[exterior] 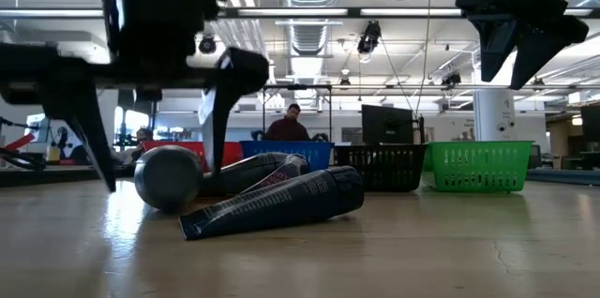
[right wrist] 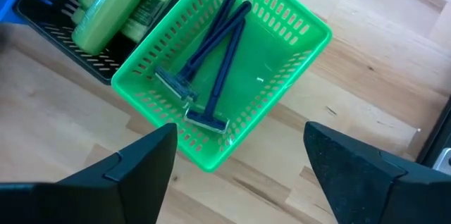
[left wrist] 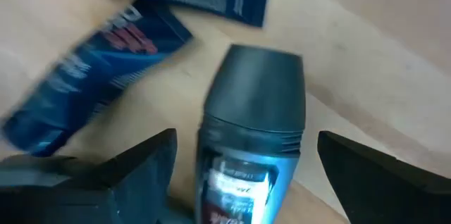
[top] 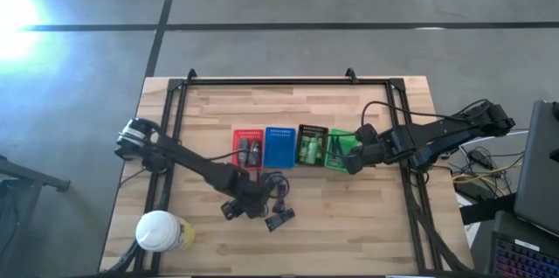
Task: Pick & Place Travel size toiletries
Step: Put the deodorant into the red bin
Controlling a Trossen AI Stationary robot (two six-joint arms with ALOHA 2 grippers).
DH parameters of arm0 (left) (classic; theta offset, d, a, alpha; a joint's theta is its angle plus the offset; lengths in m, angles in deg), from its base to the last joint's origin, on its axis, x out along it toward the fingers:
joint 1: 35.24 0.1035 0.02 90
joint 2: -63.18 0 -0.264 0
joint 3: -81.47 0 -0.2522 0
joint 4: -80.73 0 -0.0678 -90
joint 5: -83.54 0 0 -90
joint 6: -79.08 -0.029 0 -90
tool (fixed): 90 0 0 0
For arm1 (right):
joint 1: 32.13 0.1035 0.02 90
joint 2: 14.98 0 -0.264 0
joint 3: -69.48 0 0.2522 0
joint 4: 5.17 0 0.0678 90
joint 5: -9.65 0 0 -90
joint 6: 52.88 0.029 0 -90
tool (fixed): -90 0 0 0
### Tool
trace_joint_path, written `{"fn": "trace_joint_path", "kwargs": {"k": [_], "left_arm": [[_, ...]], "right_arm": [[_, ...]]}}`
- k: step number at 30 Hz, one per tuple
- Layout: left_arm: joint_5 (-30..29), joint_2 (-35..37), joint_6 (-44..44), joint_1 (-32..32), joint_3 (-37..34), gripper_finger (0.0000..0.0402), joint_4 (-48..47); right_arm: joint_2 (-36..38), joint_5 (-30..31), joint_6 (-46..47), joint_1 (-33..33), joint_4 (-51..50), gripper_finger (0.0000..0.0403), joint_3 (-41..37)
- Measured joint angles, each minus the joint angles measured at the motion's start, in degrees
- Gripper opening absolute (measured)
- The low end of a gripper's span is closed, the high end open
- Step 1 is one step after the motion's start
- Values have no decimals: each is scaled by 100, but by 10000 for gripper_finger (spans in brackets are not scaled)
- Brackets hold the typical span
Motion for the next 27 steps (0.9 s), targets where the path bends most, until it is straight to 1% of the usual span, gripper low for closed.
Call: {"fn": "trace_joint_path", "kwargs": {"k": [2, 4, 8, 11, 14, 16, 18, 19, 21, 23, 25, 26, 27], "left_arm": [[31, -105, 34, 25, 0, 338, -9], [108, -178, 95, 25, 0, 320, -9], [178, -307, 251, 11, 0, 261, -18], [148, -296, 815, 11, 2, 212, -66], [-45, -111, 1784, 16, 6, 211, -289], [-244, 187, 2759, 18, 96, 211, -658], [-548, 572, 3964, 16, 173, 211, -885], [-765, 796, 4644, 21, 180, 211, -1044], [-1333, 1244, 6311, 103, 180, 211, -1244], [-1971, 1701, 8298, 355, 169, 211, -1422], [-2404, 2106, 10064, 759, 17, 211, -1660], [-2551, 2263, 10743, 968, -104, 211, -1675], [-2675, 2409, 11150, 1181, -242, 211, -1594]], "right_arm": [[0, 0, -1, 0, 1, 312, 0], [0, 0, -1, 0, 1, 317, -1], [0, 0, 1, 0, 1, 326, -4], [0, 0, 1, 0, 1, 331, -4], [0, 0, -1, 0, 1, 336, -5], [0, 2, -1, 0, 1, 339, -7], [0, 4, -1, 0, 0, 342, -7], [0, 9, -1, 0, 2, 343, -7], [0, 13, -1, -1, 2, 345, -9], [0, 37, 0, -2, 3, 345, -9], [0, 135, -1, -2, 7, 343, -9], [0, 189, -1, -4, 13, 341, -9], [0, 224, 0, -12, 22, 338, -9]]}}
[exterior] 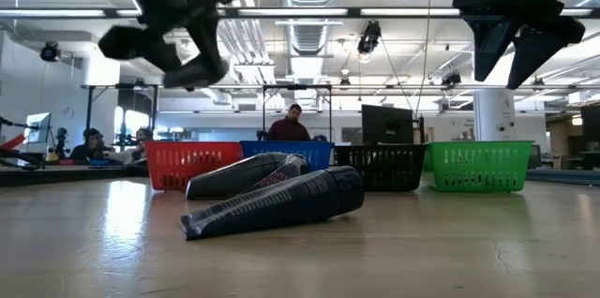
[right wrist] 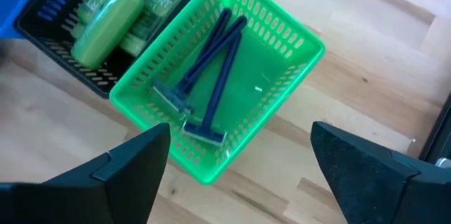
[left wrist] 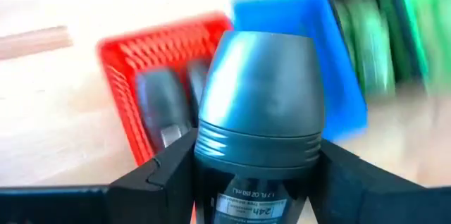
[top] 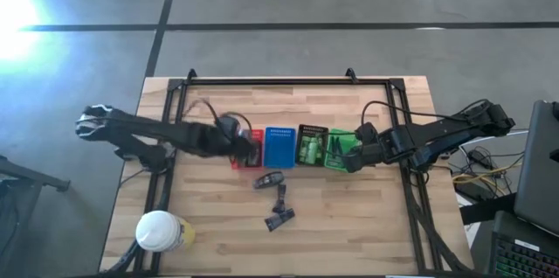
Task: Pick & Place Travel size toiletries
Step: Put the deodorant into the red bin
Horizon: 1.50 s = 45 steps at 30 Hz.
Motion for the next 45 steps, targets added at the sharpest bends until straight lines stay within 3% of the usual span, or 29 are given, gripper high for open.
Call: {"fn": "trace_joint_path", "kwargs": {"k": [3, 7, 14, 23, 27, 32, 35, 38, 45], "left_arm": [[-32, 302, 41, 585, -397, 211, 560], [624, 216, -84, 1185, -758, 211, 969], [988, -372, -76, 1320, -999, 212, 1091], [1203, -535, -714, 1300, -605, 371, 1094], [1428, -295, -1904, 1073, -304, 393, 1136], [1895, -313, -4590, 207, -16, 388, 1617], [1573, -508, -5809, -478, 25, 381, 1900], [875, -911, -6112, -908, 18, 373, 2025], [757, -2026, -5543, -965, 274, 357, 2212]], "right_arm": [[0, 56, -4, -19, 12, 329, 0], [0, 73, -2, -14, 21, 317, 0], [0, 73, -4, -12, 29, 300, 0], [0, 73, -4, -12, 66, 290, 0], [0, 71, -4, -10, 82, 299, 0], [0, 71, -8, -12, 95, 316, 0], [0, 69, -24, -12, 101, 325, -2], [0, 67, -19, -12, 107, 333, -25], [-2, -37, -5, -16, 112, 348, -66]]}}
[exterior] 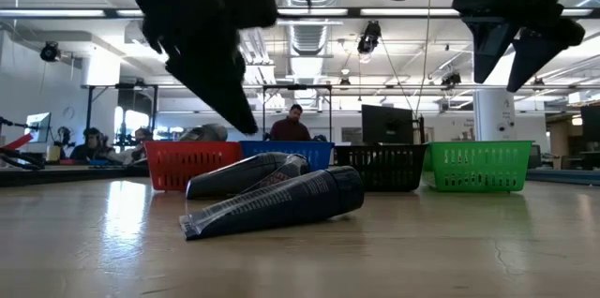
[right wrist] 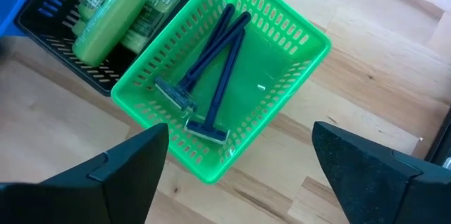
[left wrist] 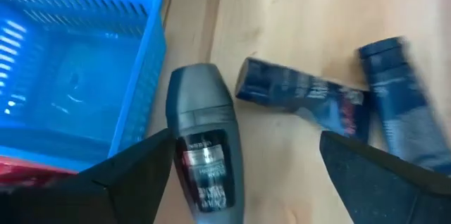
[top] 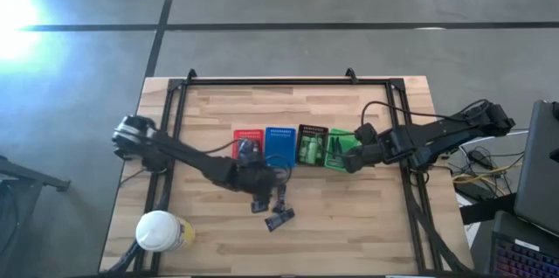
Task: Pick & Place Travel size toiletries
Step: Put the deodorant into the red bin
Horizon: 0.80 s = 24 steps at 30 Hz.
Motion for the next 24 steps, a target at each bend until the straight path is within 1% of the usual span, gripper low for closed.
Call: {"fn": "trace_joint_path", "kwargs": {"k": [5, 10, 13, 20, 24], "left_arm": [[6, -593, 14, 141, 374, 345, -37], [12, -970, 24, 240, 653, 339, -405], [26, -1053, 24, 258, 689, 339, -514], [255, -1058, 163, 274, 499, 337, -519], [303, -1058, 221, 285, 469, 318, -328]], "right_arm": [[0, -67, -3, 3, -2, 347, 0], [0, -69, -18, 3, -4, 333, 0], [0, -71, -18, 3, -7, 326, 0], [0, -69, -61, 3, -9, 318, -12], [0, -67, -63, 3, -8, 327, -22]]}}
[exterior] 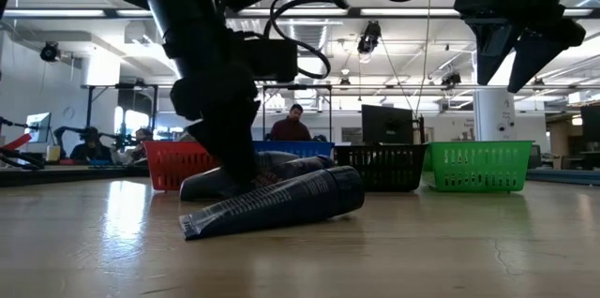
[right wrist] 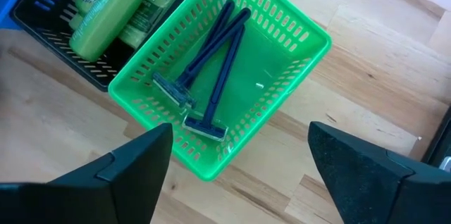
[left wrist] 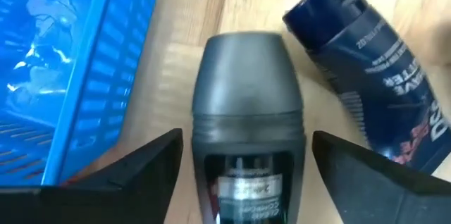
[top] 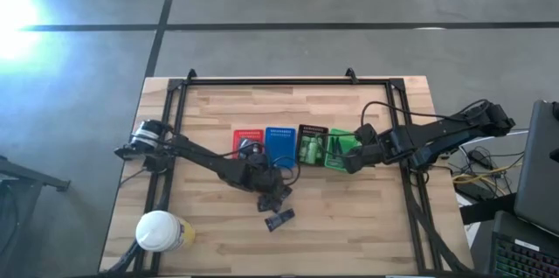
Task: Pick & Place Travel size toiletries
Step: Put the deodorant into the red bin
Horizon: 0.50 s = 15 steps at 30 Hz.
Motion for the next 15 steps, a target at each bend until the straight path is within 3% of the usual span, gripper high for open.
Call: {"fn": "trace_joint_path", "kwargs": {"k": [8, 12, 15], "left_arm": [[4, 21, -55, 0, -35, 211, 296], [37, 444, 513, -10, 120, 210, -228], [-400, 1107, 1616, -15, 338, 210, -871]], "right_arm": [[0, 4, 21, 0, 1, 346, -2], [0, 4, 47, 0, 1, 350, -2], [0, 4, 54, -2, 3, 344, -4]]}}
